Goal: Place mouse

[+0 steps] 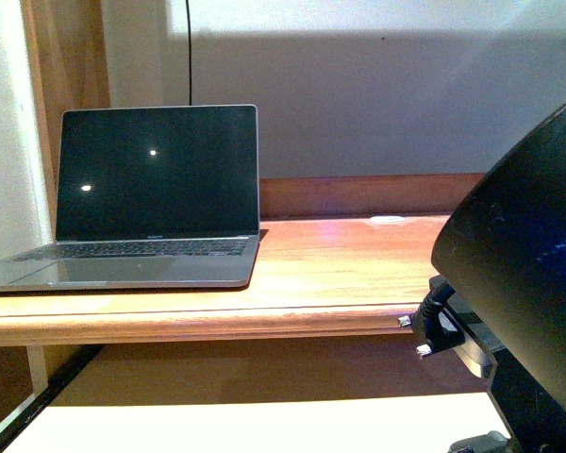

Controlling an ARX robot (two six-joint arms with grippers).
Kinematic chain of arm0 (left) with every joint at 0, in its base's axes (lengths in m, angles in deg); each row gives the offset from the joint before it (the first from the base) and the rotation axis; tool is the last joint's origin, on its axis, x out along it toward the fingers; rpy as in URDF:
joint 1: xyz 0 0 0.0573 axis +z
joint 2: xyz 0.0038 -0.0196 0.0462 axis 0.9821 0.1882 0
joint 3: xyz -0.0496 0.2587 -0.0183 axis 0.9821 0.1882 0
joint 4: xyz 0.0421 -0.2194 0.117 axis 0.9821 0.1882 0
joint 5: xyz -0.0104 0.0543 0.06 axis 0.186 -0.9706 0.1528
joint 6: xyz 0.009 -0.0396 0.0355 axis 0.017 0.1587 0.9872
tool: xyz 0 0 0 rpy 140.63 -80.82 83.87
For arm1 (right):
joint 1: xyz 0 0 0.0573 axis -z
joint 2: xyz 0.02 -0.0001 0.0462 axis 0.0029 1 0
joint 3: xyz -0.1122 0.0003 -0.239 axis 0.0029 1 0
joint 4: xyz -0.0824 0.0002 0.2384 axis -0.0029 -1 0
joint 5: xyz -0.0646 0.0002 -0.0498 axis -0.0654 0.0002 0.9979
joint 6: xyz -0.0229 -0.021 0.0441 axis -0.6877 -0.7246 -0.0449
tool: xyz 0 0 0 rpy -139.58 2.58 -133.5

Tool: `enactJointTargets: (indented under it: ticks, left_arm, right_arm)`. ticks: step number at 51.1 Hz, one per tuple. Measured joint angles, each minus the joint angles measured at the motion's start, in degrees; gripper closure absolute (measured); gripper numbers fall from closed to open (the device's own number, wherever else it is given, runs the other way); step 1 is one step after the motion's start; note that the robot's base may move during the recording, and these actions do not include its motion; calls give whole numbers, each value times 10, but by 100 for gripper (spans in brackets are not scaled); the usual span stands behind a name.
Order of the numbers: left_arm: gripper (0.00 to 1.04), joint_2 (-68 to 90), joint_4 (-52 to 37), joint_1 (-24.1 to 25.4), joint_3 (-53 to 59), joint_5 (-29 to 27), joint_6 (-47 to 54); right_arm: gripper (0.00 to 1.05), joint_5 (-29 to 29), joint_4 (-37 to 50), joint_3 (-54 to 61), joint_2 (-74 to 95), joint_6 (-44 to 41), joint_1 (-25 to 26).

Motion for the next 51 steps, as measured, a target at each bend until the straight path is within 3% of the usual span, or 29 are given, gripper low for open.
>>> enactJointTargets:
  ticks: [10, 27, 41, 51]
  left_arm:
    - [101, 0, 0, 0, 0, 0, 0]
    - [59, 0, 0, 0, 0, 0, -1]
    - [7, 0, 0, 0, 0, 0, 0]
    - [8, 0, 0, 0, 0, 0, 0]
  right_arm:
    - [48, -13, 0, -6, 0, -1, 8]
    - [48, -55, 18, -16, -10, -1, 39]
    - [48, -132, -16, -50, -104, -18, 131]
    - [48, -161, -41, -89, -146, -29, 181]
